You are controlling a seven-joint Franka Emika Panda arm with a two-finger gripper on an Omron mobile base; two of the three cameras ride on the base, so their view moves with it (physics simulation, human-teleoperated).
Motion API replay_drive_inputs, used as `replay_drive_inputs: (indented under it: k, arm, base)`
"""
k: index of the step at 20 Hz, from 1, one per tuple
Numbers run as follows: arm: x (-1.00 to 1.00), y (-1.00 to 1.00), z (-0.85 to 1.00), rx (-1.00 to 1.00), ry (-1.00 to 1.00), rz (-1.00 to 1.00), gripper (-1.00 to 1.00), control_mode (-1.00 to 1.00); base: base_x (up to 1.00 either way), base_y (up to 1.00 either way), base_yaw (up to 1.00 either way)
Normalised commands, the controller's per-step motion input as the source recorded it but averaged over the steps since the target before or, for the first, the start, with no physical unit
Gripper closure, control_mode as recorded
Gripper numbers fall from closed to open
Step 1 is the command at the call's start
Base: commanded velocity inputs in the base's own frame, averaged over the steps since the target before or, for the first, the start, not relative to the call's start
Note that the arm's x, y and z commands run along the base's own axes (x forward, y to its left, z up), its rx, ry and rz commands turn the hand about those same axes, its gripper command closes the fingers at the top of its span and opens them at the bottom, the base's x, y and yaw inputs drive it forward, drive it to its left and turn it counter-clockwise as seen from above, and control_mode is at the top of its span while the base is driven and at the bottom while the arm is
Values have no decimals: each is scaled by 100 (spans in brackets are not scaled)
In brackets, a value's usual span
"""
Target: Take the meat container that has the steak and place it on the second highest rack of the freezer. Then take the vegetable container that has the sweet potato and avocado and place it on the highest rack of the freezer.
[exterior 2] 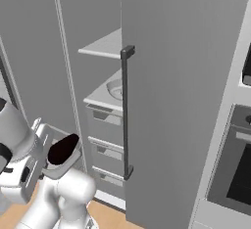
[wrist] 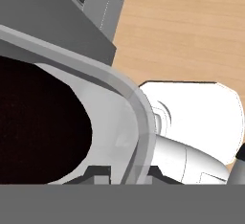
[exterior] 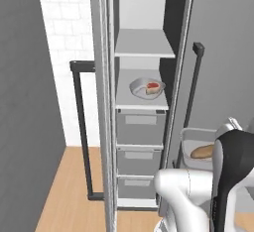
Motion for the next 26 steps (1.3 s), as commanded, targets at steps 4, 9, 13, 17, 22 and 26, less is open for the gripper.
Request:
replay_drive_inputs:
  k: [4,9,13,17,22,26]
  arm:
    - [0,0,0,0,0,0,100,100]
    - [0,0,0,0,0,0,100,100]
    - [0,0,0,0,0,0,100,100]
    - [0,0,0,0,0,0,100,100]
    - [0,0,0,0,0,0,100,100]
    - [0,0,0,0,0,0,100,100]
  base:
    - [13,0,4]
    - [55,18,7]
    - [51,1,10]
    - [38,0,3]
    - [57,9,0]
    - [50,11,0]
